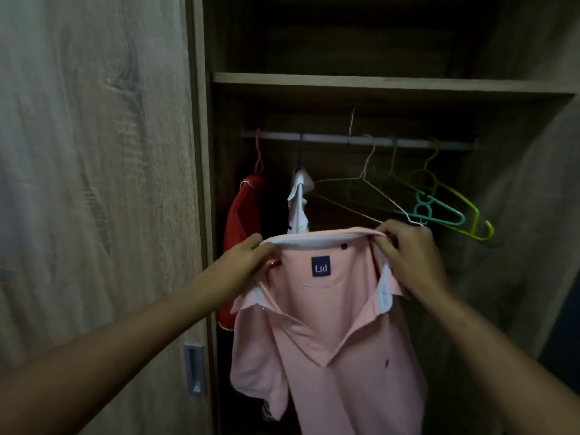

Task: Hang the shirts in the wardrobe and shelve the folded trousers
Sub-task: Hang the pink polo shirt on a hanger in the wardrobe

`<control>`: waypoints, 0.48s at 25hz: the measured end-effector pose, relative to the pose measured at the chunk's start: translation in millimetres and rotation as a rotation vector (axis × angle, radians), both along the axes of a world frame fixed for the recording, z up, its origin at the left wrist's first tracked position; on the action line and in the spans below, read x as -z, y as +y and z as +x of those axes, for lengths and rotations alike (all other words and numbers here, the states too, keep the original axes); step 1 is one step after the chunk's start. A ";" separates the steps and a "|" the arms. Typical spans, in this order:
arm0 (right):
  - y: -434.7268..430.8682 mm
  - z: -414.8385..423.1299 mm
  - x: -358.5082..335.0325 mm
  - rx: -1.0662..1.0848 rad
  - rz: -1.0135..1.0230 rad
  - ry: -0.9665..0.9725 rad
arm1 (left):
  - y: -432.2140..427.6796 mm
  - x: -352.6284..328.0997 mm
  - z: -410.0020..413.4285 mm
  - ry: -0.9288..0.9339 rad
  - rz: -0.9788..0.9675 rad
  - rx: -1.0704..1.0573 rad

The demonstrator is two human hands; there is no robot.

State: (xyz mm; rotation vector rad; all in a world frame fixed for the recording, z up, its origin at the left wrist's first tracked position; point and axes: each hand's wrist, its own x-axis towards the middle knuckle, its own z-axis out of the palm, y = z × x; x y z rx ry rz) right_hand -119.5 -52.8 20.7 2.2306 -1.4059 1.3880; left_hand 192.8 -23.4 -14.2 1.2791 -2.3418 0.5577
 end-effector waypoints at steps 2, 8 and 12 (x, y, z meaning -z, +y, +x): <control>-0.2 -7.2 1.2 -0.002 0.036 0.071 | 0.1 -5.4 -8.2 0.122 -0.063 0.025; -19.3 -18.1 -11.8 -0.253 0.248 0.132 | 2.3 -41.0 -23.4 0.203 -0.116 -0.031; -51.3 -18.3 -28.0 -0.290 0.184 0.067 | 6.8 -68.0 -25.8 0.080 -0.159 -0.068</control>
